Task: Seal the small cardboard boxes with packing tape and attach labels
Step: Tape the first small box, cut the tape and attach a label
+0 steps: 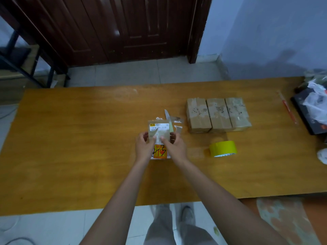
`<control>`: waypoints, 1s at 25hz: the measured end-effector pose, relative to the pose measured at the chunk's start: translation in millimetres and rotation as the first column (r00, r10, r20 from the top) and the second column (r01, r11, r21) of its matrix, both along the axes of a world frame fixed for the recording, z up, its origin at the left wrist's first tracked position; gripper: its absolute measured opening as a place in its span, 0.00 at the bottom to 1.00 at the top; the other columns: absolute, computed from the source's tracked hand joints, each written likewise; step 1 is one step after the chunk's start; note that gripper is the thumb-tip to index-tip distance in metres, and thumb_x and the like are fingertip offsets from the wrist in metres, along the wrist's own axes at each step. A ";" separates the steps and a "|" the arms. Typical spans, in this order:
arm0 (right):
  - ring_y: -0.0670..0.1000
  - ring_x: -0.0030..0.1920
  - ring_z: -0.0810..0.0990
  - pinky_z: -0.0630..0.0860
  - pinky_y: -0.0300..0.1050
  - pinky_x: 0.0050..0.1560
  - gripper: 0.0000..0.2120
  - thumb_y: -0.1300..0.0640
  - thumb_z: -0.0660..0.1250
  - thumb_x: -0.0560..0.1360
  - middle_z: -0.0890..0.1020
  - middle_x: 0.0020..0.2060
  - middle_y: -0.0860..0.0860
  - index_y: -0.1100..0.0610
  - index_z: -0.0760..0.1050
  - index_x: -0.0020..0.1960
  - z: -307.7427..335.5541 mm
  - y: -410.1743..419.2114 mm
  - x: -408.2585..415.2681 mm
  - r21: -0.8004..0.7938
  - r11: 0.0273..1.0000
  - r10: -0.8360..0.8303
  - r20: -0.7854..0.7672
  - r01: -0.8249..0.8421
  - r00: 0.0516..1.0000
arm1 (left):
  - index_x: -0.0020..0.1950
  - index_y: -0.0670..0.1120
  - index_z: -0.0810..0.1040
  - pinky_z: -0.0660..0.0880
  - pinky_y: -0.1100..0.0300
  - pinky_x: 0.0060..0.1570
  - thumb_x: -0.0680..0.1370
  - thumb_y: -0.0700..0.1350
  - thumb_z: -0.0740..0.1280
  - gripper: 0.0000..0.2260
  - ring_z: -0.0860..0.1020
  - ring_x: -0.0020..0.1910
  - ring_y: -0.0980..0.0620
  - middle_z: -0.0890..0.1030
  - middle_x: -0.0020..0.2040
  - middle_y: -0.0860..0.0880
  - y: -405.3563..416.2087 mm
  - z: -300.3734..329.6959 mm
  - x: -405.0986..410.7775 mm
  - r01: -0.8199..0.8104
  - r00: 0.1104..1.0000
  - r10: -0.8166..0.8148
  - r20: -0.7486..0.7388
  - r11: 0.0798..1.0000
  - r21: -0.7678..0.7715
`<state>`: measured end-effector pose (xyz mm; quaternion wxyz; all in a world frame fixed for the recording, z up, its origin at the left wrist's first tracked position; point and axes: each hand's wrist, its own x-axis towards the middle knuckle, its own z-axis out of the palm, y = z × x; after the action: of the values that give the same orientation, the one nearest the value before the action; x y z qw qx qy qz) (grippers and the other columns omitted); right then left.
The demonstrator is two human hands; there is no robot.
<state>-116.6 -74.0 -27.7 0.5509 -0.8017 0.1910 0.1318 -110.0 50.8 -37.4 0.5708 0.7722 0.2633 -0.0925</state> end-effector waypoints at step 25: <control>0.58 0.63 0.72 0.72 0.50 0.60 0.23 0.53 0.66 0.74 0.71 0.65 0.55 0.57 0.69 0.67 31.3 -104.7 89.2 -0.567 0.818 0.165 0.068 -0.098 0.984 | 0.65 0.39 0.72 0.67 0.57 0.61 0.77 0.38 0.64 0.16 0.71 0.63 0.45 0.73 0.63 0.43 -90.9 39.1 84.0 0.221 0.934 -0.294 0.202 0.922 0.318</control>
<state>-27.4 -178.7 3.7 0.2904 -0.9455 0.1336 0.0617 -26.0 -40.1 1.7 0.4620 0.8811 0.0965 -0.0312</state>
